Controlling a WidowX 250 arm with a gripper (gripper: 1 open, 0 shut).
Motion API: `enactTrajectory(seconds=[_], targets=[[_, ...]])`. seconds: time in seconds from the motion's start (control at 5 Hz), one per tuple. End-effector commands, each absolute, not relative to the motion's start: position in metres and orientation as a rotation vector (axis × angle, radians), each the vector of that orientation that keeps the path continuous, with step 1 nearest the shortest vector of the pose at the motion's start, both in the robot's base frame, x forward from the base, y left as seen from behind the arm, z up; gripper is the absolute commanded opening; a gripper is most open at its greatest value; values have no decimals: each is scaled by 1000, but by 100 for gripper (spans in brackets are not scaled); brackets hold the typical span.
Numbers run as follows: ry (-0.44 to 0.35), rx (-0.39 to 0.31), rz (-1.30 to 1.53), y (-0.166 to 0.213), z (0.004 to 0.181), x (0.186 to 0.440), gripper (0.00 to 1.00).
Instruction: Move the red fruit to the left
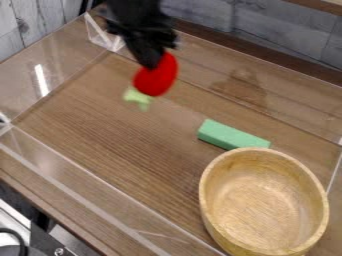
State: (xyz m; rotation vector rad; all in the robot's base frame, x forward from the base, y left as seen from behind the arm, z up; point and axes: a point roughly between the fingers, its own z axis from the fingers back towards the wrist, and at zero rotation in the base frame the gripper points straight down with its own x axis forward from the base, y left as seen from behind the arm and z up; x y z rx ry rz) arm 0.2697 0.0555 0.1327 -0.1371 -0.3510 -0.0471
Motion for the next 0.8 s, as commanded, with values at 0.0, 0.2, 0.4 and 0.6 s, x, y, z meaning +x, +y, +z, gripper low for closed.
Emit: enactTrajectory(seconds=[0.0, 0.2, 0.4, 0.6], targets=[[-398, -85, -50, 105, 150, 286, 0], [-386, -62, -37, 147, 150, 292, 0], [-375, -61, -81, 160, 145, 299, 0], [-363, -66, -130, 170, 139, 308, 0]])
